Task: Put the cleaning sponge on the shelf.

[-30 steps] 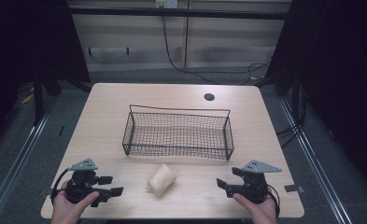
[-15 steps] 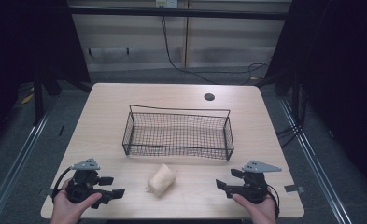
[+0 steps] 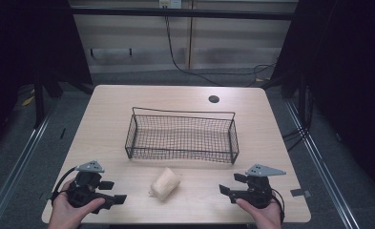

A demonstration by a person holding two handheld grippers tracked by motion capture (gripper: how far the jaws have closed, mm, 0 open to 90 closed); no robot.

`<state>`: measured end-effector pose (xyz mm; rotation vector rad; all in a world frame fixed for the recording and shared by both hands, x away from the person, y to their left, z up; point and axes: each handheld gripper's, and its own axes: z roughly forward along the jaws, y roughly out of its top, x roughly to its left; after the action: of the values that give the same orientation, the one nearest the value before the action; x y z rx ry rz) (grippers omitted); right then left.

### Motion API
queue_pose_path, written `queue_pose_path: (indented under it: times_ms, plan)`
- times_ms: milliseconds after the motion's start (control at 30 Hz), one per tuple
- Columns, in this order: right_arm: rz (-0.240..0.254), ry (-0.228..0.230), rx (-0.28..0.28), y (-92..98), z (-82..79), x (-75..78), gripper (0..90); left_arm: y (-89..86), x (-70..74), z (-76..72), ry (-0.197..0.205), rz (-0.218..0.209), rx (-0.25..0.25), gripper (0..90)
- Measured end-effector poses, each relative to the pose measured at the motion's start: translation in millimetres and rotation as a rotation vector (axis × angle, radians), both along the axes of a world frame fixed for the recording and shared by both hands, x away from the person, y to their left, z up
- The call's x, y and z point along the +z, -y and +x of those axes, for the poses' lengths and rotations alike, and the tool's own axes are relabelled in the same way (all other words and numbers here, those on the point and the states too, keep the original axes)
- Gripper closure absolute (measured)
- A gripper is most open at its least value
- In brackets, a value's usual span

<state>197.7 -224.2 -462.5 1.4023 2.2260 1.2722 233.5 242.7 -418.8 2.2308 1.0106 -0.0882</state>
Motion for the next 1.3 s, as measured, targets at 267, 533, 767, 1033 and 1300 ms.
queue_pose_path:
  times_ms: [267,533,767,1033,1300]
  plan:
    - [-0.005,-0.016,0.018,-2.8,-0.2,-0.5,25.5,17.0,7.7,4.5,-0.019,0.036,-0.051,28.3]
    - [-0.003,-0.019,0.031,-4.5,-0.9,-0.1,25.4,41.2,13.0,14.5,-0.026,0.111,-0.109,25.2]
    - [0.007,-0.010,0.019,-3.3,-1.4,2.1,26.2,55.1,17.0,15.4,-0.045,0.149,-0.129,25.0]
    - [0.022,0.012,0.004,-2.8,-3.1,4.7,25.1,74.7,24.2,20.2,-0.041,0.182,-0.148,26.7]
    - [0.018,-0.001,0.014,-3.6,-2.7,4.9,24.1,91.7,28.7,31.3,-0.080,0.229,-0.146,30.2]
